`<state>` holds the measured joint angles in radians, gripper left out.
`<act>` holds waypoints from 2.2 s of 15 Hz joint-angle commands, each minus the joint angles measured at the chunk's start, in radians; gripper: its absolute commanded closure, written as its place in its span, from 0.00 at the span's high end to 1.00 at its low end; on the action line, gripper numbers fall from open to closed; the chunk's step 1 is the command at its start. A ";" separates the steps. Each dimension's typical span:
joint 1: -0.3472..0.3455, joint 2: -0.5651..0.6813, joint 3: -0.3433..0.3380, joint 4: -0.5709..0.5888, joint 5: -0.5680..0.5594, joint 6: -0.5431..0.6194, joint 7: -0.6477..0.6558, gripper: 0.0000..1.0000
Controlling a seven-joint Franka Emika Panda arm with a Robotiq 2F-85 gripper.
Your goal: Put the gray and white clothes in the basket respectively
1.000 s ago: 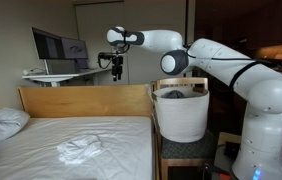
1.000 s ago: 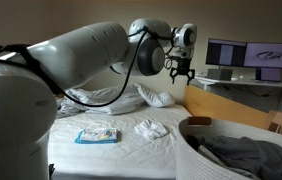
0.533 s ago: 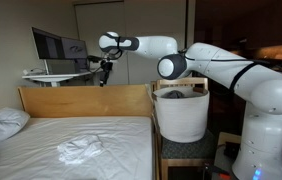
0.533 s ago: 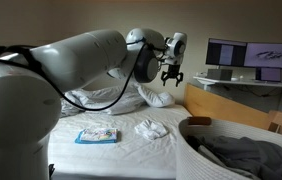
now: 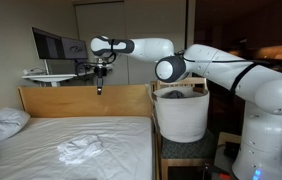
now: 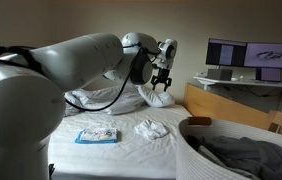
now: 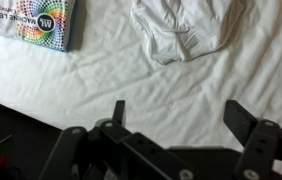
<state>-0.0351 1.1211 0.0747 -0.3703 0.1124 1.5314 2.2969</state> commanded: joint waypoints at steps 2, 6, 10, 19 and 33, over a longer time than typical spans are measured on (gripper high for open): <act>0.002 0.001 0.000 0.000 0.000 0.000 -0.005 1.00; 0.007 0.034 -0.003 0.007 0.005 0.045 0.051 1.00; 0.036 0.127 -0.009 0.017 -0.004 0.222 0.102 1.00; 0.089 0.291 0.000 0.000 0.019 0.525 0.056 1.00; 0.135 0.379 0.063 -0.260 0.067 1.179 -0.248 1.00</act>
<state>0.0939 1.4997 0.1317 -0.5545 0.1354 2.6133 2.1514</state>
